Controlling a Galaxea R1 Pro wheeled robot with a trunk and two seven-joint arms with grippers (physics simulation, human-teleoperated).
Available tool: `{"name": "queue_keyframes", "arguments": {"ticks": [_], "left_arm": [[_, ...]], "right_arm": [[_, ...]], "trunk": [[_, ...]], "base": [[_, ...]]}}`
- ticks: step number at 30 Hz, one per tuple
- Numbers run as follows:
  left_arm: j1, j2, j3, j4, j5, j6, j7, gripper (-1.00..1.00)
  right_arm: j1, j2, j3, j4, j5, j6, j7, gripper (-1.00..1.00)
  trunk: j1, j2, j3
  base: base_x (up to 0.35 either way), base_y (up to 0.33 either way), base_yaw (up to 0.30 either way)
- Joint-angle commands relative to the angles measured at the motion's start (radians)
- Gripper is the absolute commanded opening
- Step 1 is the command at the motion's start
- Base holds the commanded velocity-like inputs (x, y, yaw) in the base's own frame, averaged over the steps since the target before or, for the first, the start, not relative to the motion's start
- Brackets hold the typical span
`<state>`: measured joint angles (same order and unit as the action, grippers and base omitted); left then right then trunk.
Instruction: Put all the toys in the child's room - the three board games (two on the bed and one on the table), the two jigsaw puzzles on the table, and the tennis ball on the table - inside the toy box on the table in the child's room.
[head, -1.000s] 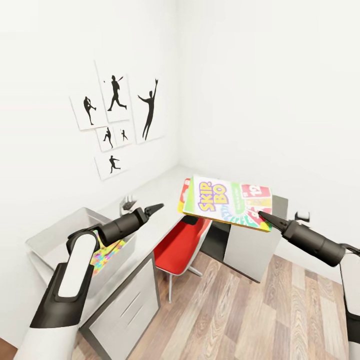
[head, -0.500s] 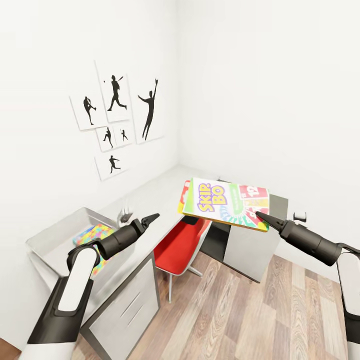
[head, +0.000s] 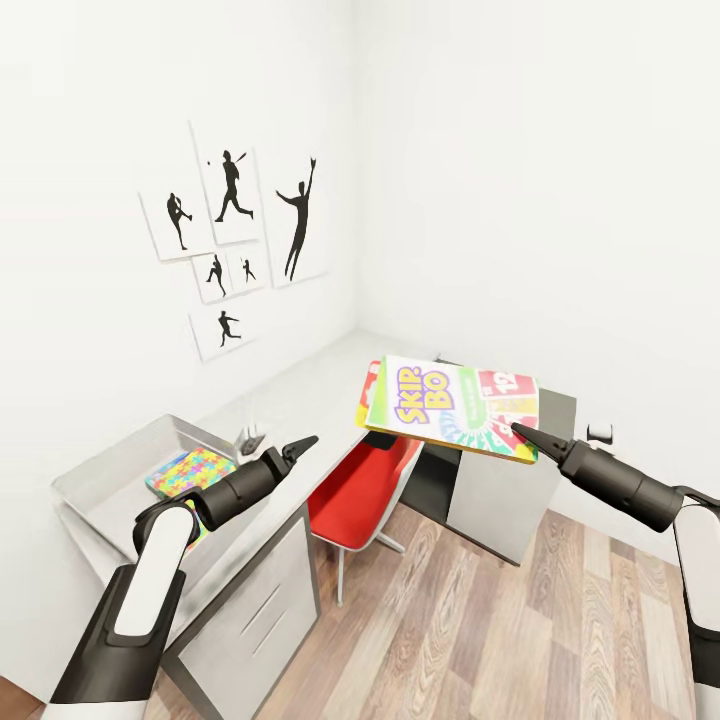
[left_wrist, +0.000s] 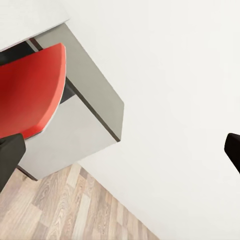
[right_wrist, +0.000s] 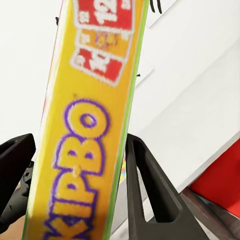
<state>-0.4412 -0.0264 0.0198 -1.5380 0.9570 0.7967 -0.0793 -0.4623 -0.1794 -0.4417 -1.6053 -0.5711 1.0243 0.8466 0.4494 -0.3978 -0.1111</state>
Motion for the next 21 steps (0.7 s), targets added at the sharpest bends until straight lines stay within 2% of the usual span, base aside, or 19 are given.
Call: {"name": "queue_keyframes", "arguments": {"ticks": [1,11,21], "left_arm": [[-0.001,-0.001,0.002,0.0,-0.003,0.006,-0.005,1.0],[-0.007,-0.002,-0.004,-0.006,-0.002,0.011,0.001,1.0],[-0.063,-0.007,-0.06,-0.058,0.0,0.068,0.051,1.0]], "right_arm": [[-0.001,0.0,-0.001,0.0,0.003,0.004,0.006,-1.0],[-0.006,-0.002,-0.007,0.001,0.01,0.009,0.012,-1.0],[-0.013,-0.056,-0.063,0.009,0.027,0.023,0.067,-1.0]], "trunk": [[0.001,-0.002,-0.002],[0.001,-0.002,-0.002],[0.001,-0.002,-0.002]], "base": [[0.0,0.0,0.0],[0.0,0.002,0.0],[-0.078,0.15,0.0]]}}
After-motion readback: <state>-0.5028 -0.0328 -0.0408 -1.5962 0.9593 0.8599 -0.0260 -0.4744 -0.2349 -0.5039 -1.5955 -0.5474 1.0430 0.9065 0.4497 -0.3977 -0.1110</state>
